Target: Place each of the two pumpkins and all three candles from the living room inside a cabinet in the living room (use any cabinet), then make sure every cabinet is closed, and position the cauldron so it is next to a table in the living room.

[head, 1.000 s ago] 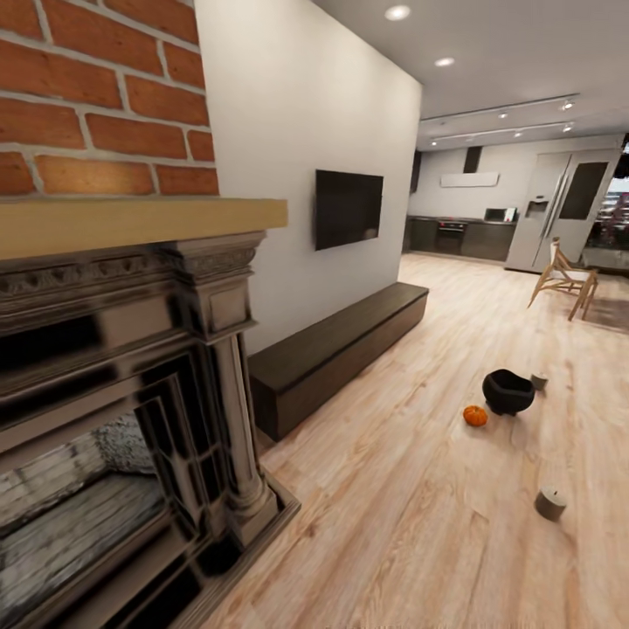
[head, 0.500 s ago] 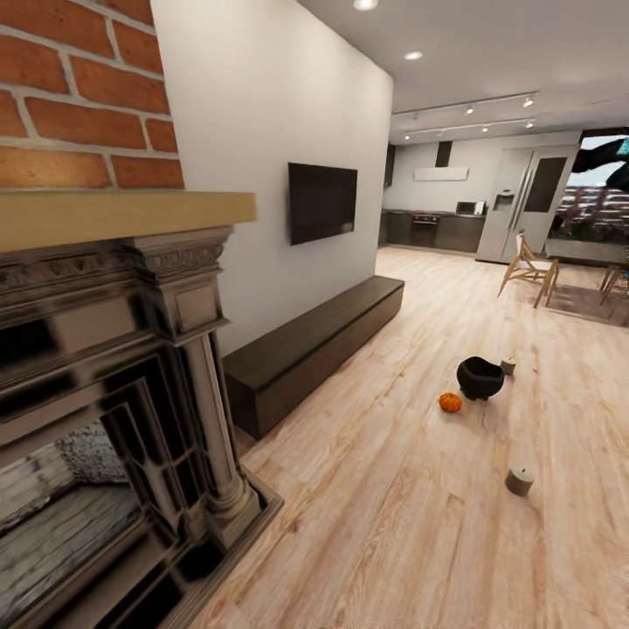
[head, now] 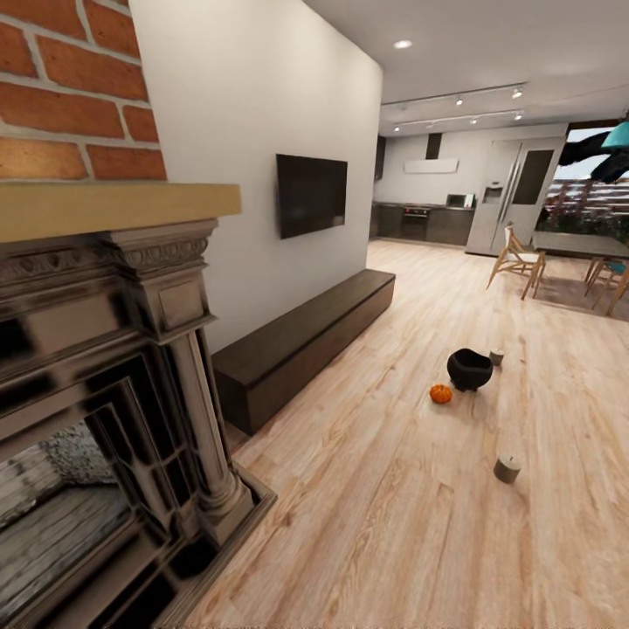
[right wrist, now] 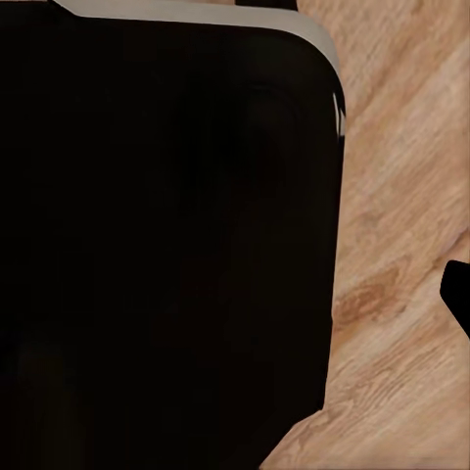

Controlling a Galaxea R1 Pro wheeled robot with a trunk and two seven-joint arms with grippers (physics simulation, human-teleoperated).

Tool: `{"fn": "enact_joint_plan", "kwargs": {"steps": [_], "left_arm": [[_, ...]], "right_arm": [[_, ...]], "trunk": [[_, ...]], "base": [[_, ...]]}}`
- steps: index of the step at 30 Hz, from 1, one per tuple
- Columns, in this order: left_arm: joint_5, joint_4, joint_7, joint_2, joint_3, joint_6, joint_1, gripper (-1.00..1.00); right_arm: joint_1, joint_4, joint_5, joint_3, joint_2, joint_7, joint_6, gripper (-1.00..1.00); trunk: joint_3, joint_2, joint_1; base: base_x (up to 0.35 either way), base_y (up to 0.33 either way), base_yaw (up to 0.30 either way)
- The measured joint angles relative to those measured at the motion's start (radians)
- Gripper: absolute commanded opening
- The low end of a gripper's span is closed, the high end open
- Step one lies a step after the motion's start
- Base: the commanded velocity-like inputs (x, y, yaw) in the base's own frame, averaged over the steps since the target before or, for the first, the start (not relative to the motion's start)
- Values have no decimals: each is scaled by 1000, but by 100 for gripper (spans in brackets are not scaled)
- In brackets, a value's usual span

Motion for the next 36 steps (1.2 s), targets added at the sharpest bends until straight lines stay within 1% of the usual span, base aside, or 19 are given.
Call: {"fn": "enact_joint_plan", "kwargs": {"steps": [14,36], "left_arm": [[0,0,0,0,0,0,0,100],[0,0,0,0,0,0,0,100]], "right_arm": [[0,0,-2,-1,0,-1,0,100],[0,0,-2,-2,-2,0,0,100]], "trunk": [[-22,0,0],[-49,0,0]], "base": [[0,0,-13],[0,0,-197]]}}
